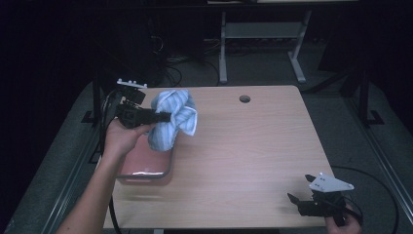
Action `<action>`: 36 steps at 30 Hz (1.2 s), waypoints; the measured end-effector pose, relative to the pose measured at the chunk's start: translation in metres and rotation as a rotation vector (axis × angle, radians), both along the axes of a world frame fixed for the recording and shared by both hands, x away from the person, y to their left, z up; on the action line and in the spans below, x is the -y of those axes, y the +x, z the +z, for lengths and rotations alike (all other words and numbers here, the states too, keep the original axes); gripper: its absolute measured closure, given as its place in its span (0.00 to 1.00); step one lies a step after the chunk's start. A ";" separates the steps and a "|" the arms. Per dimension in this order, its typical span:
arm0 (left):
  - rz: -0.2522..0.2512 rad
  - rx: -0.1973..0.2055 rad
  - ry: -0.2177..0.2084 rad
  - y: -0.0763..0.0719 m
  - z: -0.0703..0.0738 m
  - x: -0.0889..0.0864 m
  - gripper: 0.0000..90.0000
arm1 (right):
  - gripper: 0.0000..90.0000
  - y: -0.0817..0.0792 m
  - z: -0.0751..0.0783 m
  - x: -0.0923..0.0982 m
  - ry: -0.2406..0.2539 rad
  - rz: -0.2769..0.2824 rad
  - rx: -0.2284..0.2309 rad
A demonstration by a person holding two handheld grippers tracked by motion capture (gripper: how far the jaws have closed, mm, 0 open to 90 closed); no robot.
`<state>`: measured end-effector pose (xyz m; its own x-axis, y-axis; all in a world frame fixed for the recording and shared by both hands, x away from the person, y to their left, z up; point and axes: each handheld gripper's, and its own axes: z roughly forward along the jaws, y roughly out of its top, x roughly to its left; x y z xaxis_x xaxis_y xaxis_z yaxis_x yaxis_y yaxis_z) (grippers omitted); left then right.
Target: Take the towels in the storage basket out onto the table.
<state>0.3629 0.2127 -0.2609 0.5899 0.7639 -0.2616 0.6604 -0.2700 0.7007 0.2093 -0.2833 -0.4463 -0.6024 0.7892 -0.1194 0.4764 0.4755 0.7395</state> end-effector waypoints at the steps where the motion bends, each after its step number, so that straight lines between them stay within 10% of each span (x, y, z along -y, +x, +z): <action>1: 0.000 0.000 0.000 0.000 0.000 0.000 0.73 | 0.15 0.001 0.000 0.000 0.001 0.005 0.003; 36: -0.129 -0.054 0.025 0.021 -0.030 0.085 0.73 | 0.15 0.000 -0.001 0.003 0.041 0.001 -0.012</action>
<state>0.3839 0.1279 -0.2913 0.6696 0.6891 -0.2772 0.6554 -0.3726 0.6570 0.2095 -0.2864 -0.4470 -0.6045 0.7925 -0.0802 0.4844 0.4457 0.7528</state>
